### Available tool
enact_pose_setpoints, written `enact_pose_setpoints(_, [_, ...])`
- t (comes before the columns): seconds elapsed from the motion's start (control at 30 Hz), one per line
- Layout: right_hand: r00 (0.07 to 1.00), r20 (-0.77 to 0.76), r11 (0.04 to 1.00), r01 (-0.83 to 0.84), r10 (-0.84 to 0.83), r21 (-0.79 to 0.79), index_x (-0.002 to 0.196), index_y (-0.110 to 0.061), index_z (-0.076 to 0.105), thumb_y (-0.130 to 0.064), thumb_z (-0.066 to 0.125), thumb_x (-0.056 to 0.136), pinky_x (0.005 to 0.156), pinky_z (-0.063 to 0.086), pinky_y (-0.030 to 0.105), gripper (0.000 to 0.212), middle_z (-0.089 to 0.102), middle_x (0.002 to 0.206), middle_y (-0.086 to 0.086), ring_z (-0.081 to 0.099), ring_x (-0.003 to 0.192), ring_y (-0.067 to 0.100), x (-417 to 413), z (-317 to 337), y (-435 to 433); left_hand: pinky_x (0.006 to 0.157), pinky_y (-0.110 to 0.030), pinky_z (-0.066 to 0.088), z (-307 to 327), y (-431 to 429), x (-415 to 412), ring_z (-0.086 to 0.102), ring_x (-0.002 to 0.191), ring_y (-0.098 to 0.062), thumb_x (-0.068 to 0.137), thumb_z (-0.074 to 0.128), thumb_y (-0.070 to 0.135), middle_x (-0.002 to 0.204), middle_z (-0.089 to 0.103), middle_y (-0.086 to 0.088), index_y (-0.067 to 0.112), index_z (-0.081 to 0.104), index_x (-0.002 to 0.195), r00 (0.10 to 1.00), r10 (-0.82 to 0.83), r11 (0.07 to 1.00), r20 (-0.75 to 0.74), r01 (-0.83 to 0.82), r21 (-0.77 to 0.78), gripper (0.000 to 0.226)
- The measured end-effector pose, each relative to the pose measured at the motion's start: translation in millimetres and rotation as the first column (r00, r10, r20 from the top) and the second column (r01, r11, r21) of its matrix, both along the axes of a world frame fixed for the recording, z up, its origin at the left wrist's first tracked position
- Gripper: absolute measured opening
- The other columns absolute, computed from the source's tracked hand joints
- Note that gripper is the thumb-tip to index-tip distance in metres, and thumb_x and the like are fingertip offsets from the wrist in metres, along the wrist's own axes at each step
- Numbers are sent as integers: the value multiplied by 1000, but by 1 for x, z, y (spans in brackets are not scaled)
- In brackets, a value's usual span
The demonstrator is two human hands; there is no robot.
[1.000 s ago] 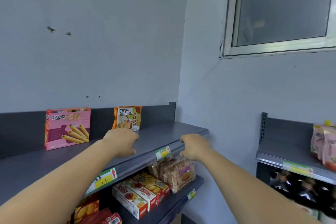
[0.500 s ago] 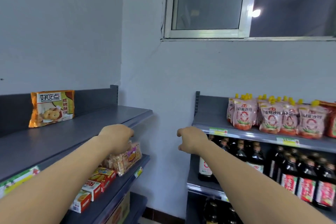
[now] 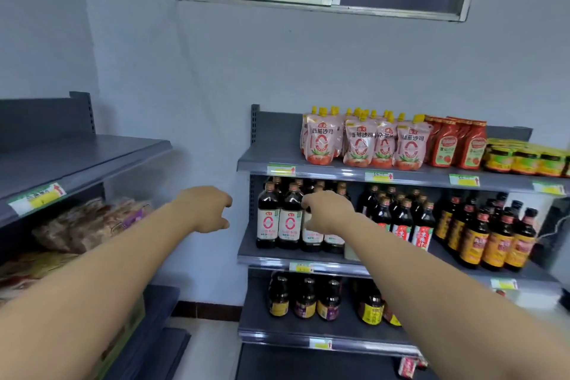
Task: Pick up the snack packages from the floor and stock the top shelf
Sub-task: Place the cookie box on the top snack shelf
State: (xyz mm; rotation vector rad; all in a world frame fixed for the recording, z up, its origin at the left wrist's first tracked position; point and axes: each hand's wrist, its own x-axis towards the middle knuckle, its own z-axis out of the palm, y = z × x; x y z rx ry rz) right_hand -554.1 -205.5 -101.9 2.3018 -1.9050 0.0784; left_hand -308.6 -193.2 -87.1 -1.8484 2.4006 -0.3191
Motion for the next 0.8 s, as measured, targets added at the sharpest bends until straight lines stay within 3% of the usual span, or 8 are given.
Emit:
enact_pose_setpoints(0.23, [994, -1, 989, 112, -112, 93, 123, -16, 55, -24, 62, 85, 86, 53, 42, 39, 61, 120, 5, 57, 109, 28, -105, -30, 13, 88, -34, 48, -33, -20, -106, 52, 117, -23, 90, 56, 43, 127, 56, -2, 24, 48, 135, 992, -122, 989, -25, 124, 77, 50])
enact_pose_setpoints(0.47, [971, -27, 958, 237, -236, 160, 124, -16, 55, -21, 59, 88, 81, 52, 39, 37, 59, 122, 7, 56, 111, 30, -206, -67, 35, 93, -36, 47, -74, -40, -207, 50, 123, -24, 91, 55, 46, 138, 50, -3, 24, 44, 140, 969, -245, 957, -44, 249, 151, 55])
enact_pose_setpoints(0.6, [950, -51, 925, 311, -308, 216, 126, -16, 54, -24, 61, 88, 87, 53, 43, 40, 59, 122, 6, 55, 112, 30, -263, -87, 51, 90, -38, 49, -98, -45, -267, 54, 114, -23, 90, 54, 47, 128, 57, -1, 23, 51, 133, 945, -325, 923, -47, 327, 200, 49])
enact_pose_setpoints(0.7, [929, -46, 902, 367, -367, 225, 122, -15, 56, -23, 61, 87, 79, 52, 38, 35, 61, 115, 7, 56, 108, 30, -305, -101, 63, 77, -33, 47, -114, -49, -313, 55, 103, -21, 90, 56, 45, 115, 59, 1, 23, 54, 127, 922, -384, 893, -54, 386, 231, 43])
enact_pose_setpoints(0.8, [889, -37, 859, 452, -457, 240, 103, -13, 59, -17, 60, 83, 68, 47, 32, 21, 61, 99, 8, 59, 98, 31, -345, -117, 72, 84, -35, 48, -130, -57, -361, 53, 113, -22, 90, 56, 47, 128, 55, 0, 25, 48, 134, 893, -445, 856, -68, 446, 261, 50])
